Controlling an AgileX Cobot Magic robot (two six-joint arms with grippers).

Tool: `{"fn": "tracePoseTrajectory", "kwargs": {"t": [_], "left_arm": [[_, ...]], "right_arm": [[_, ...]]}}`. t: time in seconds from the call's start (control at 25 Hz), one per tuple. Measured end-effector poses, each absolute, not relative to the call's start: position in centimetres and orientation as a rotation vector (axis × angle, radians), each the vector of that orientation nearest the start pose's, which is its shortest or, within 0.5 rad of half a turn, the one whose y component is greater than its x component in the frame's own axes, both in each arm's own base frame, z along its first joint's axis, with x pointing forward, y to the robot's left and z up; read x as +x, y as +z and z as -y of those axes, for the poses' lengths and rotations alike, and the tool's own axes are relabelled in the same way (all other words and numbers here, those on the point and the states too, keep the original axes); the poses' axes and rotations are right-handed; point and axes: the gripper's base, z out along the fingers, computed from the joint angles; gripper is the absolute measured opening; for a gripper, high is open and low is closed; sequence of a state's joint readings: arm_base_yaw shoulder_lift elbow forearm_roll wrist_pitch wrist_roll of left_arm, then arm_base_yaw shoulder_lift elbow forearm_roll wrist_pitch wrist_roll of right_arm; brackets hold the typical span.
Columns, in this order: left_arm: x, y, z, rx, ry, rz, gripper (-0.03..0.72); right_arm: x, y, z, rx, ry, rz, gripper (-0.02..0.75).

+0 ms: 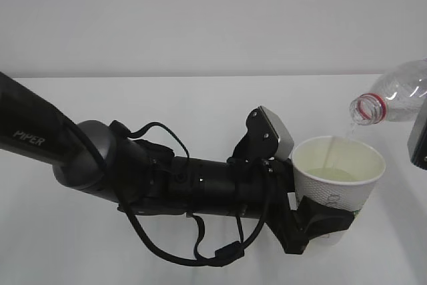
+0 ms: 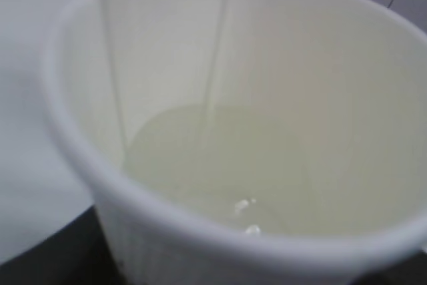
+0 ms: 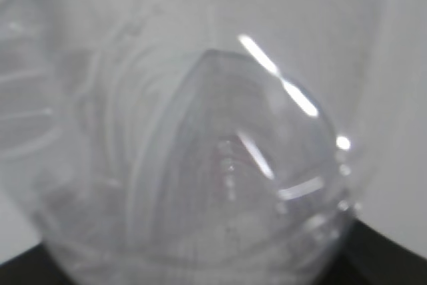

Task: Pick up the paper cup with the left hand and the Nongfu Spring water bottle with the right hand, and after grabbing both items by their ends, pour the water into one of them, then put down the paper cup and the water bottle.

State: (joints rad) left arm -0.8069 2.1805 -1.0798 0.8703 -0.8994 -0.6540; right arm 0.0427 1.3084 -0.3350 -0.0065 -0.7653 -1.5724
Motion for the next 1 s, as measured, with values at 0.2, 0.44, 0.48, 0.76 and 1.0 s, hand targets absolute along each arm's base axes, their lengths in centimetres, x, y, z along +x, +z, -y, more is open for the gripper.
{"fn": "tracePoseTrajectory", "kwargs": {"t": [0.2, 0.44, 0.48, 0.76, 1.0], "left_arm": [[24.68, 10.74, 33.63, 1.178, -1.153, -1.625, 0.510], [24.68, 10.74, 33.63, 1.178, -1.153, -1.625, 0.510], [24.68, 10.74, 33.63, 1.178, -1.153, -1.625, 0.510], [24.68, 10.73, 33.63, 1.178, -1.152, -1.627, 0.510], [24.68, 10.73, 33.63, 1.178, -1.152, -1.627, 0.510]], "right_arm": [[22.97, 21.44, -1.02, -1.326, -1.121, -1.257, 0.461], [22.97, 21.44, -1.02, -1.326, -1.121, -1.257, 0.461], [22.97, 21.44, -1.02, -1.326, -1.121, -1.257, 0.461], [22.97, 21.44, -1.02, -1.326, -1.121, -1.257, 0.461], [22.97, 21.44, -1.02, -1.326, -1.121, -1.257, 0.461]]}}
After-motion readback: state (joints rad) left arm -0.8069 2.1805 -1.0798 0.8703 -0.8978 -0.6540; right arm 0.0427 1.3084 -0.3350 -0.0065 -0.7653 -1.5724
